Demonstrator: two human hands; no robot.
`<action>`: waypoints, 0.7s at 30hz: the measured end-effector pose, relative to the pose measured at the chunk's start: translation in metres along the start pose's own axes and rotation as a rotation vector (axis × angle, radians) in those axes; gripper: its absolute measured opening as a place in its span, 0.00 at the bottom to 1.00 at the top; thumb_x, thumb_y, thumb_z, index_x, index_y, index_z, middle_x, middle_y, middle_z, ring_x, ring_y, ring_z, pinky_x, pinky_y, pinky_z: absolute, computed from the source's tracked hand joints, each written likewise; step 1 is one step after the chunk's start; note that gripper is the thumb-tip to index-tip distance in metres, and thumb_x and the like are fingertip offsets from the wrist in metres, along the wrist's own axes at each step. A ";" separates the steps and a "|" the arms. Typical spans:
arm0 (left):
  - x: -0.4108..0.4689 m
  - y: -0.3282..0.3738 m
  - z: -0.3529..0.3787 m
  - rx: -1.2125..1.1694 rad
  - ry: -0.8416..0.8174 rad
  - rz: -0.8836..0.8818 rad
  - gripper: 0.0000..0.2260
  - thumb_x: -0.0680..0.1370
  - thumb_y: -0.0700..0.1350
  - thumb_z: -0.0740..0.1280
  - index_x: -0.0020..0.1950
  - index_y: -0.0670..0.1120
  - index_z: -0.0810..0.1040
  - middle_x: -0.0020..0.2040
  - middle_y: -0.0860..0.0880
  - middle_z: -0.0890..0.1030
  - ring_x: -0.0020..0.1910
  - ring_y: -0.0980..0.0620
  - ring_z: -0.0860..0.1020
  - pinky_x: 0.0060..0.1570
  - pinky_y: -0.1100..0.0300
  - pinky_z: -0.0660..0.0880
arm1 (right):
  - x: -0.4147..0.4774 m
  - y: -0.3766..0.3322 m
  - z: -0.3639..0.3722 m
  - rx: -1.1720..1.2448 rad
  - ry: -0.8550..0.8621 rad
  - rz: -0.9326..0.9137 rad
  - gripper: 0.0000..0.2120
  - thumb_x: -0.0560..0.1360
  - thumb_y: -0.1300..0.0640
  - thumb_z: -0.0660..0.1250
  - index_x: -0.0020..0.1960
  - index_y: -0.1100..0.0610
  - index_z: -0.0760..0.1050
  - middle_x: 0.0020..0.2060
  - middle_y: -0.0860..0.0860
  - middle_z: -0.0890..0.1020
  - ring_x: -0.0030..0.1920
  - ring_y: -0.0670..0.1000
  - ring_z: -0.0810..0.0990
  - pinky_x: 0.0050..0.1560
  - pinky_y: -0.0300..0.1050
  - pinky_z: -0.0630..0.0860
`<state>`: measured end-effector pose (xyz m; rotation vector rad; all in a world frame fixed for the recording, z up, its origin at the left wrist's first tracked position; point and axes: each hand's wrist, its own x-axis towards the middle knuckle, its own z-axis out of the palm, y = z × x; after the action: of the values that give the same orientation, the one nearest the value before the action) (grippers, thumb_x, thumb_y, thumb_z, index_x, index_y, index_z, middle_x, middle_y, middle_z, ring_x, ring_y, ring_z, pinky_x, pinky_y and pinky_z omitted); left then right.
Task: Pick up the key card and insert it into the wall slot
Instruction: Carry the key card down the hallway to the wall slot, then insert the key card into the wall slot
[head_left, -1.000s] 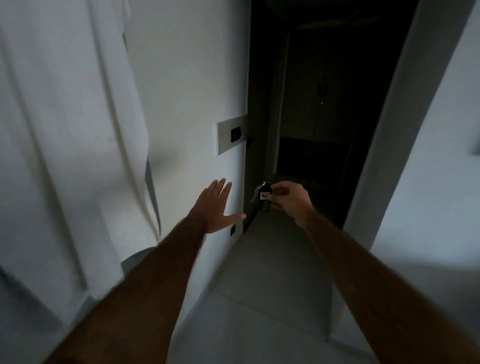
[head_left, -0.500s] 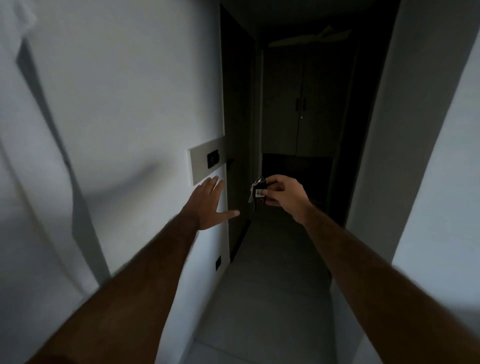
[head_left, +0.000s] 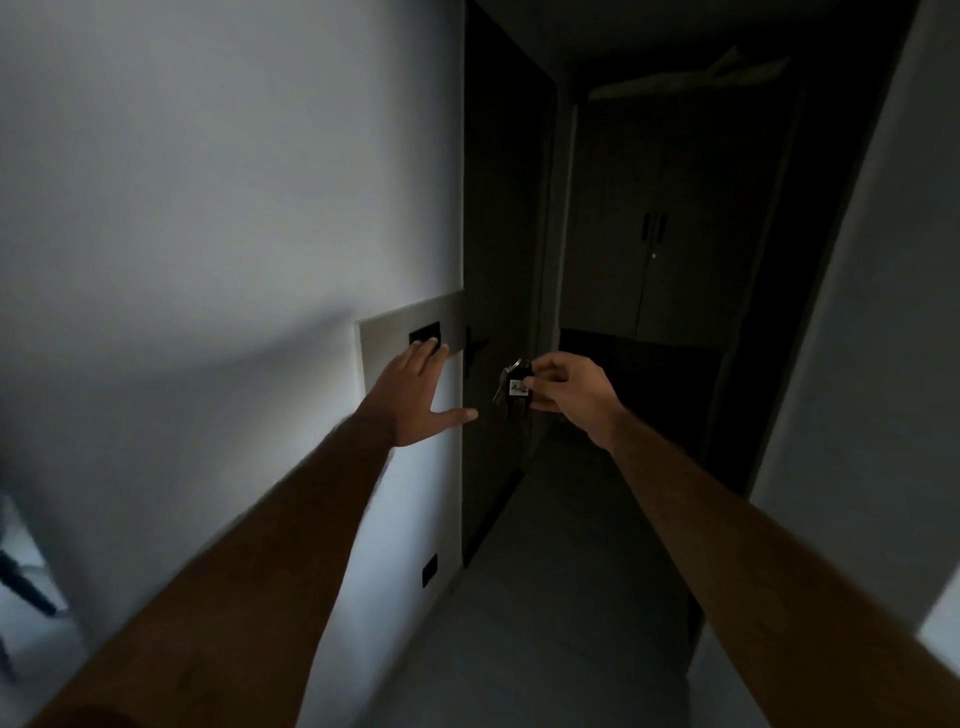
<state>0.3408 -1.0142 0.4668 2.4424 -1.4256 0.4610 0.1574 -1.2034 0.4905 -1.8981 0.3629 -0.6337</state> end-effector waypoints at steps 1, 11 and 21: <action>0.010 -0.003 0.006 0.012 0.006 -0.007 0.53 0.72 0.78 0.58 0.84 0.43 0.50 0.85 0.41 0.52 0.85 0.40 0.51 0.83 0.44 0.52 | 0.013 0.006 -0.001 0.000 -0.001 -0.002 0.10 0.76 0.62 0.69 0.57 0.56 0.78 0.51 0.52 0.84 0.52 0.49 0.84 0.51 0.44 0.83; 0.123 -0.062 0.031 0.099 0.036 -0.032 0.60 0.65 0.83 0.46 0.84 0.41 0.51 0.85 0.41 0.54 0.84 0.41 0.52 0.83 0.46 0.51 | 0.151 0.040 0.002 0.035 -0.037 -0.073 0.11 0.75 0.66 0.69 0.56 0.60 0.79 0.51 0.56 0.85 0.52 0.50 0.85 0.42 0.35 0.82; 0.240 -0.114 0.045 0.159 0.051 -0.039 0.58 0.65 0.82 0.50 0.83 0.42 0.53 0.85 0.40 0.55 0.84 0.40 0.54 0.83 0.44 0.53 | 0.289 0.059 0.007 0.122 -0.053 -0.152 0.12 0.74 0.69 0.69 0.57 0.63 0.77 0.53 0.63 0.84 0.55 0.58 0.84 0.44 0.42 0.84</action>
<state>0.5579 -1.1668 0.5149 2.5564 -1.3664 0.6458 0.3988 -1.3714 0.5095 -1.8331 0.1431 -0.6894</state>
